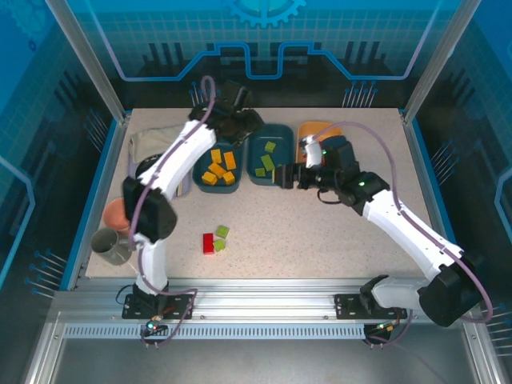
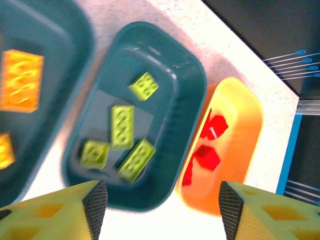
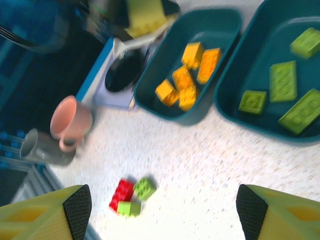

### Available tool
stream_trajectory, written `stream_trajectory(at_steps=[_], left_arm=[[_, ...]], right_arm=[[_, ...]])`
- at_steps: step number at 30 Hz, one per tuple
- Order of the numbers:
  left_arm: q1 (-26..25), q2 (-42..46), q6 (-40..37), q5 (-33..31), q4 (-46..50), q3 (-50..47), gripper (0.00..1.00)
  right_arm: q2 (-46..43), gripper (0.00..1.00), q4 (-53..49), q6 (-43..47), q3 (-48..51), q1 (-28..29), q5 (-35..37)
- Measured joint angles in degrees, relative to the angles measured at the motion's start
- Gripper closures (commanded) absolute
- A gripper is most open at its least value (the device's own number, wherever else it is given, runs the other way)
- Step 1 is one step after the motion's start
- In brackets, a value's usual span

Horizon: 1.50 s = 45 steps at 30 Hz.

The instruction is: Sort the legos into containers by color

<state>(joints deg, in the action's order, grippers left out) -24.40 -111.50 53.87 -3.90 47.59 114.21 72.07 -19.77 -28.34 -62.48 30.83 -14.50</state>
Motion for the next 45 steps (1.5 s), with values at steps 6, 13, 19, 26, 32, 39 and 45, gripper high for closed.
stream_trajectory(at_steps=[6,13,19,26,32,39,45], left_arm=[[1.42,24.48,1.84,-4.72,4.44,-28.46,0.34],[1.38,50.6,7.72,-8.31,14.47,-52.54,0.34],[1.38,69.85,10.78,-8.28,24.74,-58.31,0.35],[1.38,79.41,10.51,-6.73,33.38,-58.6,0.35],[1.38,82.75,8.92,-5.42,37.75,-58.31,0.34],[1.38,83.23,7.63,-5.01,39.21,-57.79,0.35],[1.38,83.45,7.69,-4.74,39.17,-57.79,0.35]], right_arm=[[2.56,0.22,-3.19,1.46,0.02,14.05,5.57],[8.55,0.24,-4.46,-2.47,0.22,28.63,11.67],[19.91,0.31,-5.81,-9.49,-2.95,38.12,15.85],[34.86,0.43,-7.8,-19.8,-14.03,42.34,18.88],[43.52,0.39,-10.45,-27.15,-21.97,42.66,20.41],[50.9,0.36,-14.53,-30.6,-29.73,42.49,21.81],[54.82,0.36,-19.76,-30.58,-36.15,41.11,23.74]])
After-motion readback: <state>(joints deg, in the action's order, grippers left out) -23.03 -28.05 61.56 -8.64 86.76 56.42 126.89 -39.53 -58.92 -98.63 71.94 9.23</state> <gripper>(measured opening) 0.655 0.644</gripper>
